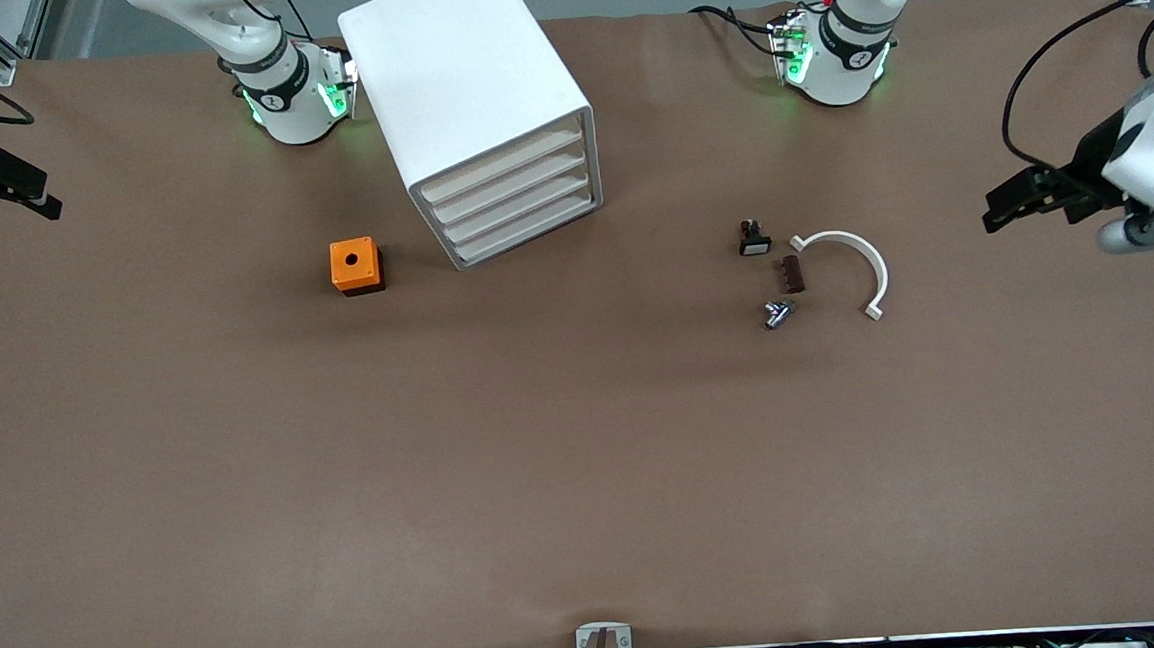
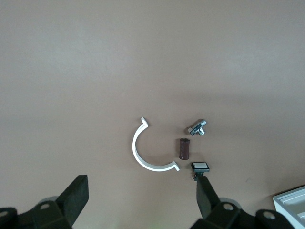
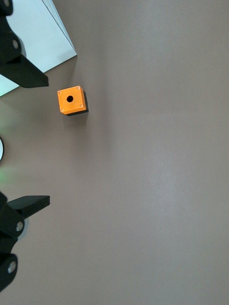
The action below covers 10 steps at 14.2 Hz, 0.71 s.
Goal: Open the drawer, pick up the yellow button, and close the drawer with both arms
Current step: 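Reach the left gripper to the handle of the white drawer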
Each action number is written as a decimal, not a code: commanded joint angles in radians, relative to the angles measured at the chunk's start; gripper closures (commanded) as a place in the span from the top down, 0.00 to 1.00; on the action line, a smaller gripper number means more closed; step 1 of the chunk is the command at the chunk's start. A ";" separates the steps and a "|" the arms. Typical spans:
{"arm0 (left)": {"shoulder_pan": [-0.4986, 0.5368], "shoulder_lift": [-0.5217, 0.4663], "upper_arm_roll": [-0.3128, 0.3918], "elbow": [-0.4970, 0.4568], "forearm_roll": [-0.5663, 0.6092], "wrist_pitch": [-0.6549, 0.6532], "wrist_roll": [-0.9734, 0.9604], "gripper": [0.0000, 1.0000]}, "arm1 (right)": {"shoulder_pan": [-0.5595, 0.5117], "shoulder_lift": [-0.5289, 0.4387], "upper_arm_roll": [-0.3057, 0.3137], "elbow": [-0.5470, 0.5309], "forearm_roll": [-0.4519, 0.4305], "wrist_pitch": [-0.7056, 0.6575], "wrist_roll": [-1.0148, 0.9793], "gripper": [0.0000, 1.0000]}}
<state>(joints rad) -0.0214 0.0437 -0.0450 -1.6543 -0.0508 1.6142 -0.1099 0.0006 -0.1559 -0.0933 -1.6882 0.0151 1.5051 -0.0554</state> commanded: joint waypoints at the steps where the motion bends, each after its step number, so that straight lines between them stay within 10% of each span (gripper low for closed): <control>1: -0.058 0.054 -0.003 0.016 0.029 -0.030 -0.083 1.00 | -0.008 -0.025 0.003 -0.021 0.009 -0.002 -0.017 1.00; 10: -0.330 0.214 -0.013 0.037 -0.075 -0.190 -0.695 1.00 | -0.008 -0.025 0.004 -0.021 0.009 0.000 -0.018 1.00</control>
<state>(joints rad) -0.3175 0.2127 -0.0587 -1.6519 -0.0751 1.4909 -0.6752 0.0006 -0.1559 -0.0929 -1.6884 0.0152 1.5048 -0.0569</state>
